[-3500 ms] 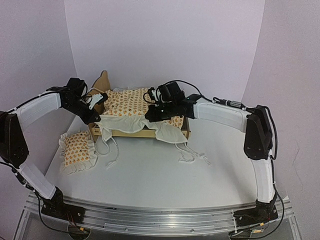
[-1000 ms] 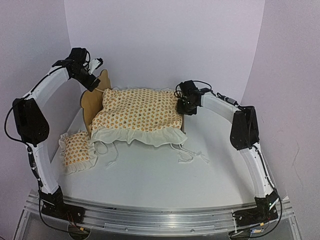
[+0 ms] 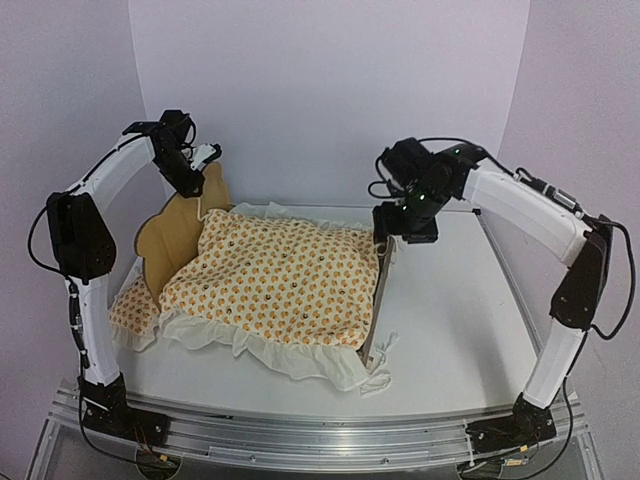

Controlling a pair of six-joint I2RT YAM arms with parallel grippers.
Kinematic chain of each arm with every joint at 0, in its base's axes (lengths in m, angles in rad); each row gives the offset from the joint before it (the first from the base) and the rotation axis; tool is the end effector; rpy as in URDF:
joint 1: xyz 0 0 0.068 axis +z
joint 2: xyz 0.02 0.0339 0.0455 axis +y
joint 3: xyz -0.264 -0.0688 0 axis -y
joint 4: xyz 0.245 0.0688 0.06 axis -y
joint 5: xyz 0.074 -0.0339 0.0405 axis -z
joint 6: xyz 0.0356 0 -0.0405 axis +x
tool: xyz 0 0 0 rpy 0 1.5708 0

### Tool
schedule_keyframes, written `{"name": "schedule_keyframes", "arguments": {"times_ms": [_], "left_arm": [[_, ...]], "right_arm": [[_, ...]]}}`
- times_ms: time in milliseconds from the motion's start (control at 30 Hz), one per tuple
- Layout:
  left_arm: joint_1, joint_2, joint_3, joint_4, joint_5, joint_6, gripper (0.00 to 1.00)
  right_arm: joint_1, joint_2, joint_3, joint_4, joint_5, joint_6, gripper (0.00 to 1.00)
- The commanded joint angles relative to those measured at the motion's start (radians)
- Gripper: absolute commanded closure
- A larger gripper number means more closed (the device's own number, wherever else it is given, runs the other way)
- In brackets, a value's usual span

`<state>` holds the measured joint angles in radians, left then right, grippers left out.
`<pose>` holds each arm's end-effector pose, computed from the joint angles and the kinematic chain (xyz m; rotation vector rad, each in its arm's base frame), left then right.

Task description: Set up the pet bed

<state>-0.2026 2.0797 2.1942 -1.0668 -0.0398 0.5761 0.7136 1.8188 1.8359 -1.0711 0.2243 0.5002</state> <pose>0.4398 -0.0889 0.3424 0.9469 2.3503 0.1999 0.2943 0.2444 0.3391 -0.1991 2.5822 0.1507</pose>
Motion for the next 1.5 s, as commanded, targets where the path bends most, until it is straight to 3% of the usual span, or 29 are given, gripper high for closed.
{"name": "schedule_keyframes", "arguments": {"times_ms": [0, 100, 233, 367, 500, 533, 567, 633, 700, 733, 800, 900, 1000, 1133, 1200, 1300, 1467], "left_arm": [[-0.003, 0.035, 0.034, 0.000, 0.073, 0.041, 0.87], [-0.046, 0.014, 0.010, 0.116, 0.126, 0.102, 1.00], [-0.149, 0.041, -0.006, 0.309, 0.164, 0.198, 1.00], [-0.241, 0.127, 0.048, 0.486, 0.251, 0.235, 1.00], [-0.342, 0.207, 0.099, 0.637, 0.309, 0.267, 0.96], [-0.368, 0.222, 0.098, 0.679, 0.309, 0.289, 0.91], [-0.386, 0.237, 0.099, 0.734, 0.290, 0.302, 0.80], [-0.415, 0.276, 0.131, 0.804, 0.242, 0.309, 0.42], [-0.421, 0.311, 0.226, 0.814, 0.184, 0.286, 0.16], [-0.422, 0.319, 0.272, 0.808, 0.159, 0.272, 0.08], [-0.422, 0.291, 0.303, 0.810, 0.122, 0.260, 0.01], [-0.422, 0.163, 0.235, 0.825, 0.125, 0.246, 0.00], [-0.421, 0.076, 0.255, 0.725, 0.112, 0.207, 0.00], [-0.410, -0.090, 0.186, 0.526, 0.114, 0.151, 0.00], [-0.408, -0.180, 0.110, 0.383, 0.143, 0.077, 0.02], [-0.406, -0.349, -0.135, 0.240, 0.253, -0.003, 0.13], [-0.404, -0.646, -0.698, 0.215, 0.408, 0.048, 0.34]], "right_arm": [[-0.072, 0.098, 0.247, -0.068, -0.110, -0.279, 0.23], [-0.092, 0.268, 0.491, -0.065, -0.158, -0.394, 0.24], [-0.147, 0.470, 0.734, -0.026, -0.238, -0.461, 0.24], [-0.189, 0.563, 0.744, 0.051, -0.274, -0.425, 0.24], [-0.195, 0.552, 0.614, 0.180, -0.311, -0.383, 0.24], [-0.195, 0.553, 0.594, 0.204, -0.308, -0.377, 0.24], [-0.198, 0.559, 0.594, 0.219, -0.300, -0.373, 0.24], [-0.210, 0.591, 0.632, 0.233, -0.291, -0.361, 0.24], [-0.231, 0.621, 0.673, 0.236, -0.284, -0.349, 0.24], [-0.242, 0.630, 0.684, 0.245, -0.282, -0.344, 0.25], [-0.264, 0.641, 0.689, 0.280, -0.304, -0.347, 0.25], [-0.276, 0.638, 0.656, 0.391, -0.398, -0.463, 0.23], [-0.295, 0.619, 0.622, 0.531, -0.458, -0.609, 0.15], [-0.383, 0.616, 0.630, 0.671, -0.655, -0.582, 0.08], [-0.417, 0.634, 0.650, 0.655, -0.696, -0.576, 0.08], [-0.421, 0.597, 0.612, 0.568, -0.550, -0.541, 0.10], [-0.403, 0.434, 0.271, 0.547, -0.427, -0.439, 0.12]]}}
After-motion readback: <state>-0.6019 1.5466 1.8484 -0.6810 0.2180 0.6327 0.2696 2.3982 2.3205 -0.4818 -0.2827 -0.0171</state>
